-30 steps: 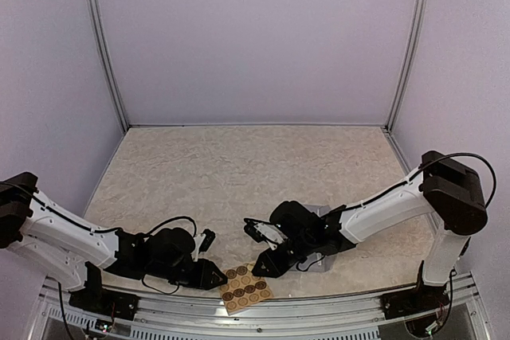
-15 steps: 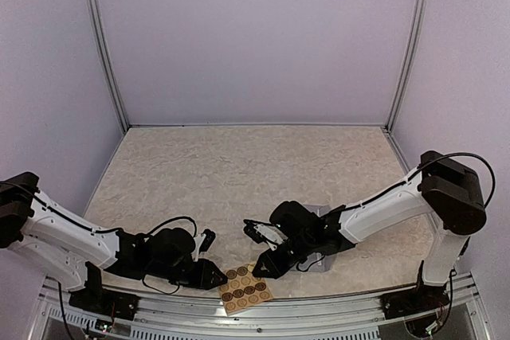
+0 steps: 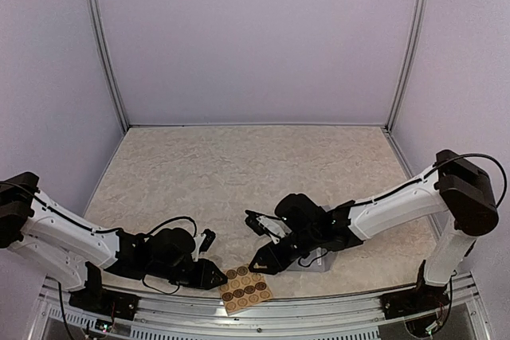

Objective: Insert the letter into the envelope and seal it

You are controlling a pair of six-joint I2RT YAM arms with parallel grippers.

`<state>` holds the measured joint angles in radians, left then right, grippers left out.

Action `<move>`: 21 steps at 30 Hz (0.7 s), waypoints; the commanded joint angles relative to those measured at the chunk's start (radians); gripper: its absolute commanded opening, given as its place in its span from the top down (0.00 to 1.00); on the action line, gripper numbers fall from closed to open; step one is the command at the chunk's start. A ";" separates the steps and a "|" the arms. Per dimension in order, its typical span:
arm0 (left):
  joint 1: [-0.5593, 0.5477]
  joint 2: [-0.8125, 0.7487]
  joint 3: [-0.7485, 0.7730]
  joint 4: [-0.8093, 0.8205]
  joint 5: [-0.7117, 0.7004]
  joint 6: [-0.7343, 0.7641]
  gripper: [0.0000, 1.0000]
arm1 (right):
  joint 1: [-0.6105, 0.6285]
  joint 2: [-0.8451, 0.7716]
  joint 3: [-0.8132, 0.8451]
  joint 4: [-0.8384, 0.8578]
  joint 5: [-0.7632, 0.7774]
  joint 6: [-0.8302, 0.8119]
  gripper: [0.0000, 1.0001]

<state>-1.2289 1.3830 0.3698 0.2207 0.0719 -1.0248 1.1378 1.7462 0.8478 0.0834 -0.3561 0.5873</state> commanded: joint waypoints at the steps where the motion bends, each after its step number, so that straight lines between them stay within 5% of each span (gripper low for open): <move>1: 0.008 -0.004 -0.015 -0.034 -0.012 0.009 0.73 | -0.049 -0.039 -0.024 0.033 0.006 -0.003 0.56; 21: 0.009 -0.003 -0.012 -0.040 -0.011 0.014 0.73 | -0.058 0.126 0.046 0.055 -0.124 -0.014 0.52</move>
<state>-1.2289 1.3811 0.3687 0.2199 0.0711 -1.0245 1.0653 1.8362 0.8764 0.1322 -0.4458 0.5663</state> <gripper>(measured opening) 0.267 0.484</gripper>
